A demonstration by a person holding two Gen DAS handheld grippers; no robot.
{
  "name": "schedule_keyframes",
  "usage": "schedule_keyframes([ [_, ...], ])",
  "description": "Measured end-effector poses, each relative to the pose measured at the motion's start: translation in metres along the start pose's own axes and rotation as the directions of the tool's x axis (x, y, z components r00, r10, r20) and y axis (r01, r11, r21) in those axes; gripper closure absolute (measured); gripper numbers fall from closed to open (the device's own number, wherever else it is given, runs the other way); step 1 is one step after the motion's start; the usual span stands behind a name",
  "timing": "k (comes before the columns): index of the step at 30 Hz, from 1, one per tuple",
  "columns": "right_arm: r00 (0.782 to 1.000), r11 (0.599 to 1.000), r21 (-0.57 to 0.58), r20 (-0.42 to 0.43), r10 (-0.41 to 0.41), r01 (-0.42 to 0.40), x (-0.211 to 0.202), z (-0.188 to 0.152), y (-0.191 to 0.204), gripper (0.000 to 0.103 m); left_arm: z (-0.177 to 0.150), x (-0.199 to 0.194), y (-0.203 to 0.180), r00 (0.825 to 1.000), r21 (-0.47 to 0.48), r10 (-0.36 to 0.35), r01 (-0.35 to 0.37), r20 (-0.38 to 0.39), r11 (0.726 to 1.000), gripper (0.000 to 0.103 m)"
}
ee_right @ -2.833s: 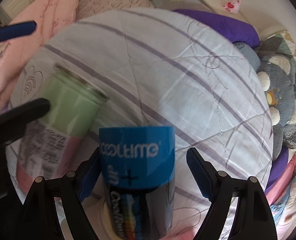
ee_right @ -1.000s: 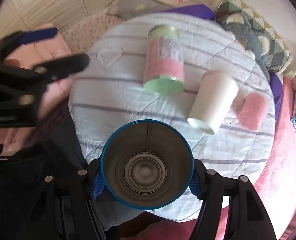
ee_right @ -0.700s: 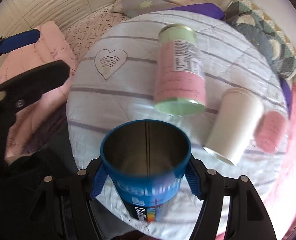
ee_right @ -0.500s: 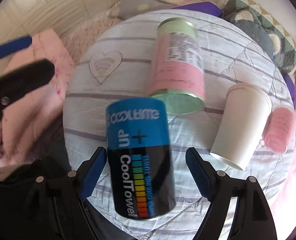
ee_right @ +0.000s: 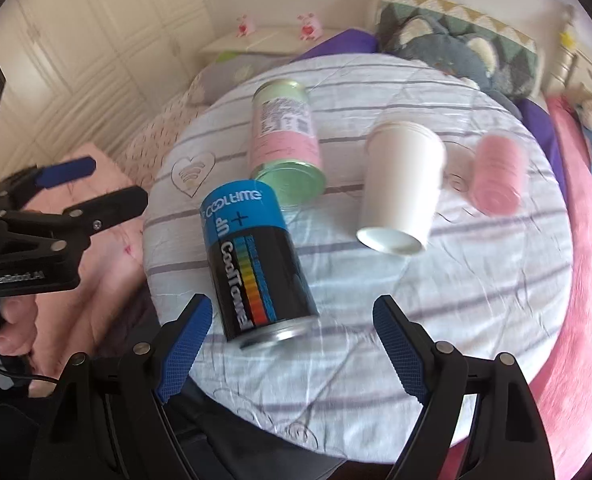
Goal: Flip cup upright
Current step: 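Lower the blue cup onto the table and open the right tool, then grasp the lying blue cup with the left tool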
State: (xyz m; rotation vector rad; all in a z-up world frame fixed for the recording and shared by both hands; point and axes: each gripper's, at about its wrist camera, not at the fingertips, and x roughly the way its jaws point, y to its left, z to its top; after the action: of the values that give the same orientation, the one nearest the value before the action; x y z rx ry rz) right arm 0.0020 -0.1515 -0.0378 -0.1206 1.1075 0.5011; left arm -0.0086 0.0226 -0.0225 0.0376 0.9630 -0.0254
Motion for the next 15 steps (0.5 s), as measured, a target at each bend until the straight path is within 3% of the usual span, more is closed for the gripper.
schedule_keyframes([
  [10, 0.990, 0.997, 0.034, 0.118, -0.076, 0.072, -0.035, -0.013, 0.006, 0.019, -0.005, -0.008, -0.017, 1.000, -0.005, 0.011, -0.011, -0.011, 1.000, 0.002],
  [15, 0.990, 0.999, 0.000, 0.131, -0.049, 0.050, -0.036, -0.014, 0.004, 0.019, -0.007, -0.004, -0.029, 0.999, -0.033, 0.039, -0.040, -0.032, 0.999, 0.002],
])
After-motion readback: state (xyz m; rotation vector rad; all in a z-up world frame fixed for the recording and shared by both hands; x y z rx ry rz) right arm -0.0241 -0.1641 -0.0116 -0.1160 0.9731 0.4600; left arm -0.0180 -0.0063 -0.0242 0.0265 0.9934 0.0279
